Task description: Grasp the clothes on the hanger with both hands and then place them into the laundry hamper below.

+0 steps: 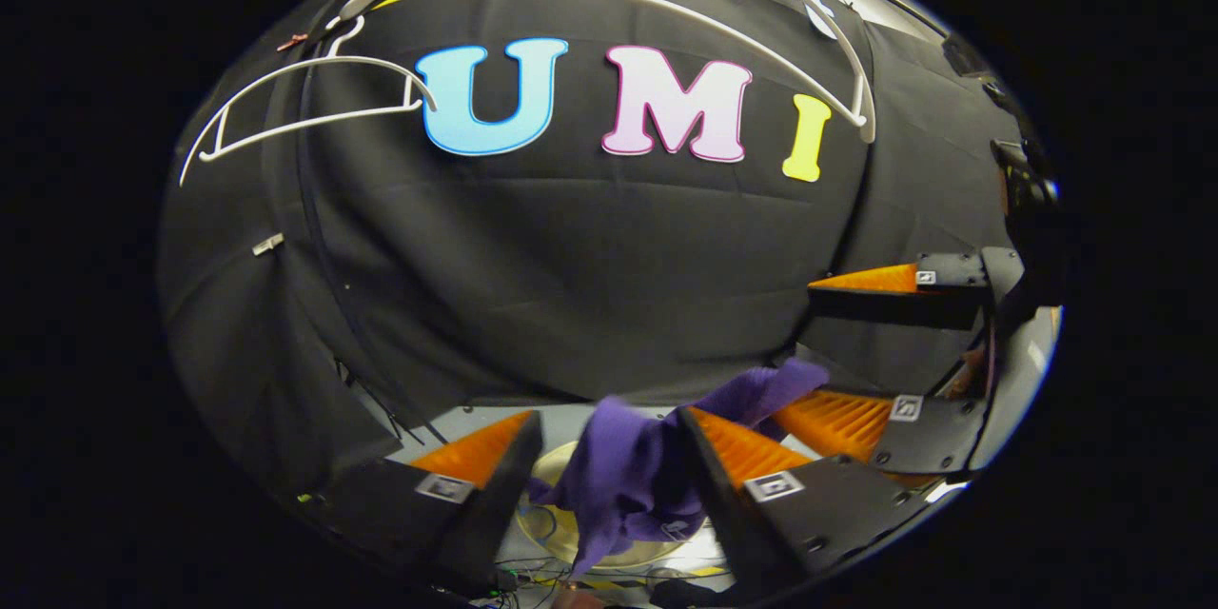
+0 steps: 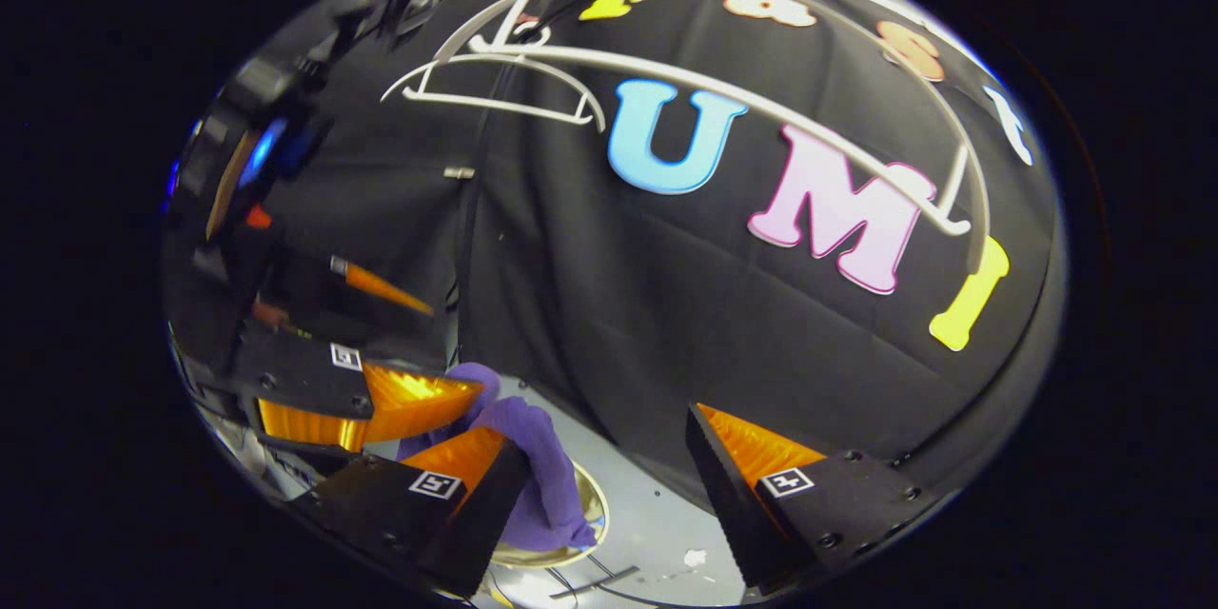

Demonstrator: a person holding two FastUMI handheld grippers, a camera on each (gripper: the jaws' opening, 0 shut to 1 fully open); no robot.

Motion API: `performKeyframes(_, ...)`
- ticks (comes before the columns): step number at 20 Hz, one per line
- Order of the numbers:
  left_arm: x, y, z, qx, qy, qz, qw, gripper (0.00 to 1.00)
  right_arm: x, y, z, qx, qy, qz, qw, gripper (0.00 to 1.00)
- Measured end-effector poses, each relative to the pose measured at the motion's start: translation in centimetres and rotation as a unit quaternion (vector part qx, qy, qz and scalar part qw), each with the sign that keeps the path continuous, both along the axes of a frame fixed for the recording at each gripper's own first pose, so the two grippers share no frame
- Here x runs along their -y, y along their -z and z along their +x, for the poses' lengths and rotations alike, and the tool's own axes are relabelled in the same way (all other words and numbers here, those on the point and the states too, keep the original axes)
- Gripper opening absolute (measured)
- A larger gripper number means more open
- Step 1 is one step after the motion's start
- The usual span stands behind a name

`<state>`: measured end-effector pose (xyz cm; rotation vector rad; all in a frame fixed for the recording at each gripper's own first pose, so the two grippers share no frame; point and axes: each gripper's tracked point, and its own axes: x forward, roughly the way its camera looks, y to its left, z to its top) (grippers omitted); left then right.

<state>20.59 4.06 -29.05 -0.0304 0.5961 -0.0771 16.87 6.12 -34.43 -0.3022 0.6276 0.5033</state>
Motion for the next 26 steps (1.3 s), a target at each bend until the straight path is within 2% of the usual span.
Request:
performKeyframes(1, -0.4, -0.9, -0.6, 0.006, -0.006, -0.005, 1.000, 0.96, -0.2, 1.2, -1.1, -0.023, -0.009, -0.001, 1.000, 0.98)
performKeyframes(4, -1.9, 0.1, 0.0, 0.000, -0.029, -0.002, 1.000, 0.95, 0.0, 2.4, -2.7, -0.042, -0.008, 0.002, 0.999, 0.98)
performKeyframes(8, -2.6, 0.3, -0.4, -0.001, -0.043, -0.011, 0.999, 0.95, 0.2, -1.6, 0.6, 0.004, 0.034, 0.060, 0.998, 0.98)
performKeyframes(13, -2.4, -1.3, -0.2, 0.026, -0.052, -0.023, 0.998, 0.95, 0.6, -2.8, 1.1, 0.020, 0.028, 0.058, 0.998, 0.98)
performKeyframes(16, -2.3, -2.3, -0.2, 0.045, -0.055, -0.031, 0.997, 0.95, 0.2, -4.5, 1.4, 0.040, 0.030, 0.078, 0.996, 0.98)
performKeyframes(20, -2.0, -5.6, 0.0, 0.094, -0.060, -0.044, 0.993, 0.95, 0.0, -7.9, 2.4, 0.073, 0.040, 0.112, 0.990, 0.98)
performKeyframes(26, -1.9, -11.6, 0.0, 0.167, -0.054, -0.031, 0.984, 0.95, 1.3, -12.7, 3.5, 0.120, 0.069, 0.151, 0.979, 0.98)
